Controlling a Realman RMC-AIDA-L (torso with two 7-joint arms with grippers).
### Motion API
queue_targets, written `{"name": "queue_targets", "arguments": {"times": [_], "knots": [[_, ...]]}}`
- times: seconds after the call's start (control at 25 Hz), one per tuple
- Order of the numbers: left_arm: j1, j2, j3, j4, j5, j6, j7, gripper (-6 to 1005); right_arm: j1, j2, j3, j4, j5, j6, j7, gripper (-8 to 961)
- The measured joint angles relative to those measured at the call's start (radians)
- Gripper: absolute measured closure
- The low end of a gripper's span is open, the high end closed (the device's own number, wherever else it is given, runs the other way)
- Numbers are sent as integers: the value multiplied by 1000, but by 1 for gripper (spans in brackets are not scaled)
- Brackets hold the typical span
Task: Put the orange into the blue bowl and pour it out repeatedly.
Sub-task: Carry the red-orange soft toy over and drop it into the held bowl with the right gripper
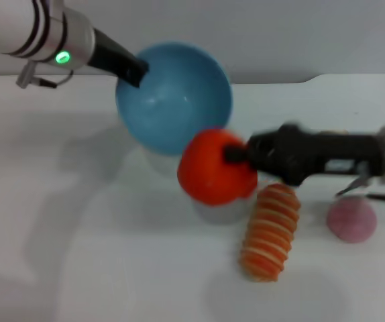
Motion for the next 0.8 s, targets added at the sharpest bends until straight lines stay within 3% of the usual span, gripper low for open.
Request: {"name": "queue_targets", "arguments": {"times": [0.08, 0.24, 0.44, 0.8], "knots": [[-27, -4, 13, 5, 2, 103, 0, 1000, -39, 2, 48, -86, 73, -75, 21, 929], [-32, -7, 52, 19, -7, 144, -5, 1000, -40, 0, 75, -86, 92, -88, 22, 929], [-26, -8, 99, 34, -16, 158, -8, 1000, -20, -1, 63, -29, 88, -24, 15, 925], [-21, -8, 100, 37, -30, 153, -7, 999, 14, 2, 30, 45, 40, 75, -5, 877]]}}
